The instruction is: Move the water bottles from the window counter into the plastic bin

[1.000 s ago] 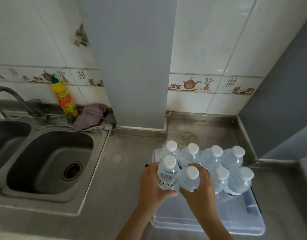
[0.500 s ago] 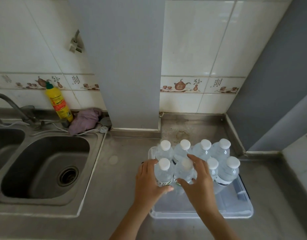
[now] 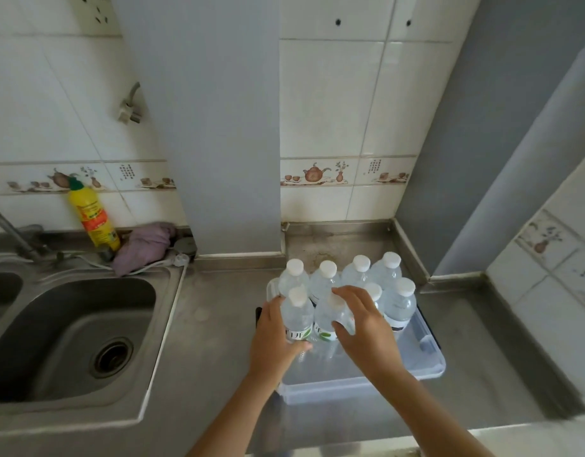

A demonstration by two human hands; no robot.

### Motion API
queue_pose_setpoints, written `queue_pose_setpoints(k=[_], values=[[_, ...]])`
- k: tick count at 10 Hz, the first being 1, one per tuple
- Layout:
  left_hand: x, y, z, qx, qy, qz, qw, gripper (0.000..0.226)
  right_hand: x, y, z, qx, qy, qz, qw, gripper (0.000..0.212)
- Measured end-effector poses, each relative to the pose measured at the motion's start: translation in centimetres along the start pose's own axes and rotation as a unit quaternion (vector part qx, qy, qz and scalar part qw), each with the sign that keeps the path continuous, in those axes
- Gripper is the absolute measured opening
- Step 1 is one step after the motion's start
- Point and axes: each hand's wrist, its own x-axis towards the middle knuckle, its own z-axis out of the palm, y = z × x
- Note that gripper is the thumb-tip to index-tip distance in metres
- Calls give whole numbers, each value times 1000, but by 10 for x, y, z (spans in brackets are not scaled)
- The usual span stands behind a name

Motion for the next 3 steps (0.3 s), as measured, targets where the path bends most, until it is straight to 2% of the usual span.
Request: queue_pose_setpoints(k=[1,2,3], values=[[-6,10,-11,45,-11,10,999,94,-2,-2,-11,-17,-1,-24,1000,49],[-11,21,-26,67,18,24,997,78,-2,-3,-26,-19,-3,-39,999,43],[-15,36,-36,73,89,62,991,70,-5,-5,-45,-8,14,-66,998,38]])
